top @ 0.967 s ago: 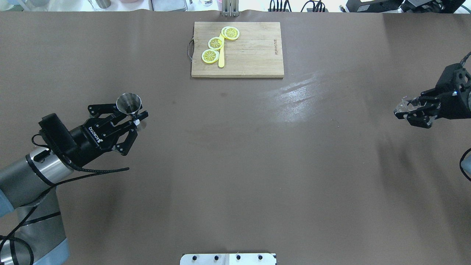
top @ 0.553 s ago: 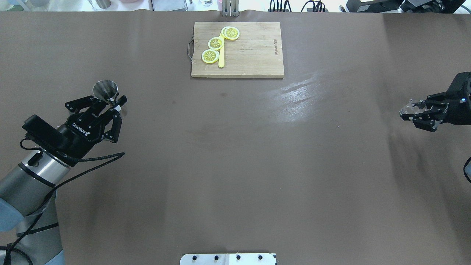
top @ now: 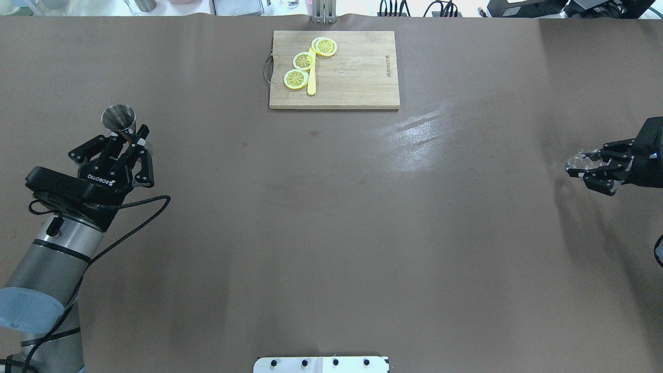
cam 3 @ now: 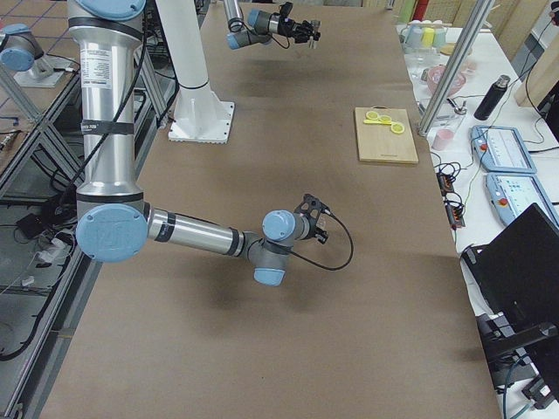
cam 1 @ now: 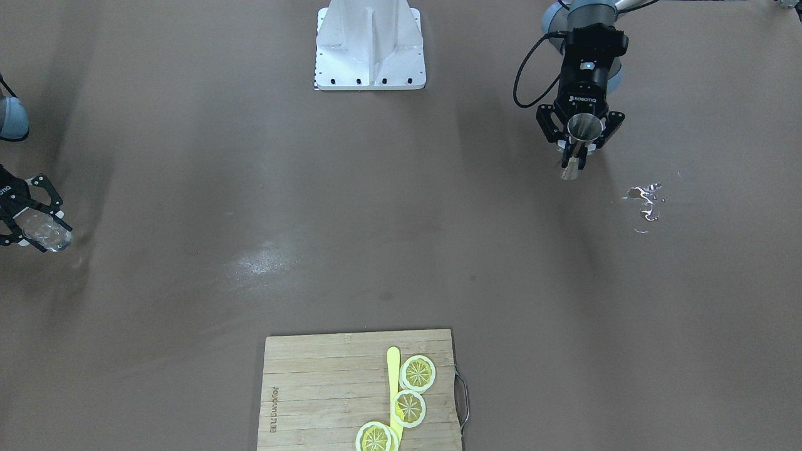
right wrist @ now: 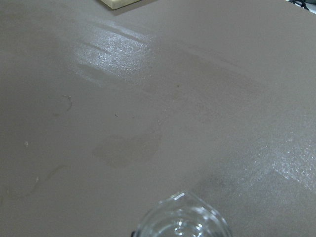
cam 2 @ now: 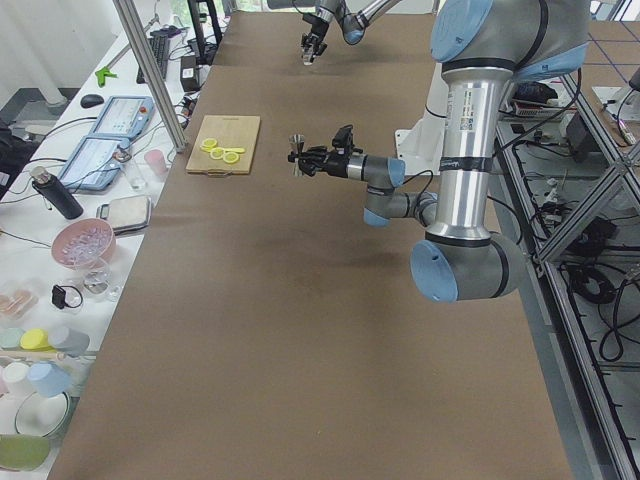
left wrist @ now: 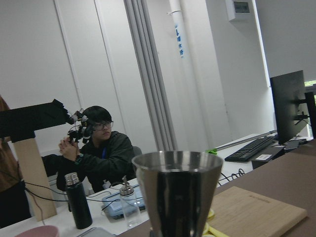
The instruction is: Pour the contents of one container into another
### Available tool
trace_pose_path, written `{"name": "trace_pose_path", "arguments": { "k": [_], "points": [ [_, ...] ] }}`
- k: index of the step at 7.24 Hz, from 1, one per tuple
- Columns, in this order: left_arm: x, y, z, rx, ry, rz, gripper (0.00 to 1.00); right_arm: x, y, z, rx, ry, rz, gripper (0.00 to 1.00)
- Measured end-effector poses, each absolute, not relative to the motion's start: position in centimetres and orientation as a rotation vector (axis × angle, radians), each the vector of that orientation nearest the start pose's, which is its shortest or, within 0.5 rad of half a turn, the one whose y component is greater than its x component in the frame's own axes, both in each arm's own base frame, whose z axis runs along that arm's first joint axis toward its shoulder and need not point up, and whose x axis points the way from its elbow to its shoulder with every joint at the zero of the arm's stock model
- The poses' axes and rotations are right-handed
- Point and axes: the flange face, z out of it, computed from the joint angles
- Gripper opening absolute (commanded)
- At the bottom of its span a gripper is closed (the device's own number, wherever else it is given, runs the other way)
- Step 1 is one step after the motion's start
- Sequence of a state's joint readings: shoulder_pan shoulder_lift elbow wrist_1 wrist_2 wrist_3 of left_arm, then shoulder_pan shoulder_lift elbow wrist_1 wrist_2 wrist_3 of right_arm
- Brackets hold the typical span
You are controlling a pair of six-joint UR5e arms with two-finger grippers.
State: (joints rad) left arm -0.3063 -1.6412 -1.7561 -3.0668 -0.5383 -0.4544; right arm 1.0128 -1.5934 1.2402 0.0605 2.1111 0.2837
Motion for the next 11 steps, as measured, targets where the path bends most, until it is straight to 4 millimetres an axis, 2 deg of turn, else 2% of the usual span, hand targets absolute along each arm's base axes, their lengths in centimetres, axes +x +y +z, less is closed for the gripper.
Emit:
{"name": "trace_pose_path", "arguments": {
  "k": [3,5,6,7,11],
  "points": [
    [37.2,-35.0,39.1,1.437,0.579,-0.417,0.00,-18.9,-43.2,67.0,0.968,-0.935,-0.584,0.00],
    [38.8,-35.6,40.6,1.385,0.504,-0.507,0.00,-19.2,-42.7,67.9,0.976,-0.935,-0.589,0.00],
    [39.8,-36.0,41.4,1.366,0.475,-0.550,0.00,-19.3,-42.6,68.1,0.976,-0.935,-0.590,0.34],
    [40.6,-36.2,42.3,1.348,0.458,-0.591,0.00,-19.2,-42.5,68.4,0.976,-0.934,-0.590,0.99],
    [42.7,-37.2,45.8,1.295,0.413,-0.729,0.00,-19.2,-42.2,69.0,1.000,-0.946,-0.599,1.00]
  ]
}}
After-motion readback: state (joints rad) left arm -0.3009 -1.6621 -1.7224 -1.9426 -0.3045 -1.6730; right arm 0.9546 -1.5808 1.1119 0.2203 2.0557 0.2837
